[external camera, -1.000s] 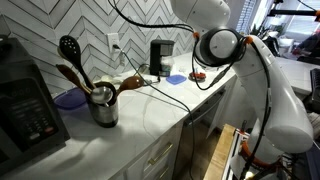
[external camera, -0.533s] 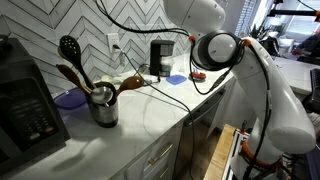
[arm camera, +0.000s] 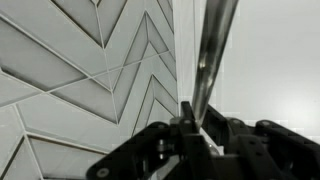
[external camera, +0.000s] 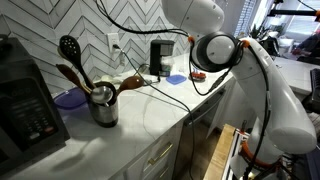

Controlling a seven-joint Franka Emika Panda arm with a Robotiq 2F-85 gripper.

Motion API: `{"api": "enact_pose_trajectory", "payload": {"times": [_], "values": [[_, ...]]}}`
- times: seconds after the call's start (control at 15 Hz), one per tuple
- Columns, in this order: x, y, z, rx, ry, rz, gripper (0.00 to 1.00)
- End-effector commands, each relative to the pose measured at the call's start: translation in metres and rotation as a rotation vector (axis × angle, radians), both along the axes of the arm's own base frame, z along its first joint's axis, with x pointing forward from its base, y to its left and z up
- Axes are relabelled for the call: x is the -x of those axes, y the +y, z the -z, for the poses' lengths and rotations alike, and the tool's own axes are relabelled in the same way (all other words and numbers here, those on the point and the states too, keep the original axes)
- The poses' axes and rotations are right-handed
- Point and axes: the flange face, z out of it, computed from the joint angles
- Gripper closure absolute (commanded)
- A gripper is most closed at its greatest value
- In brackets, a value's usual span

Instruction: Put the silver ladle in the utensil holder

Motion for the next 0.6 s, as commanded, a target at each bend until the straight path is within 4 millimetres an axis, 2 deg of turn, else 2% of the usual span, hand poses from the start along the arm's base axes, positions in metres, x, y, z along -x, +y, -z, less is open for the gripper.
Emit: {"api": "enact_pose_trajectory", "payload": {"times": [0.0, 0.13, 0.27, 0.53], "values": [[0.006, 0.003, -0.004, -0.055, 0.013, -0.124, 0.96], [0.013, -0.008, -0.013, -0.054, 0.021, -0.234, 0.96], [0.021, -0.03, -0.021, -0.07, 0.019, -0.349, 0.96], [0.027, -0.067, -0.011, -0.103, 0.025, -0.577, 0.96]]}}
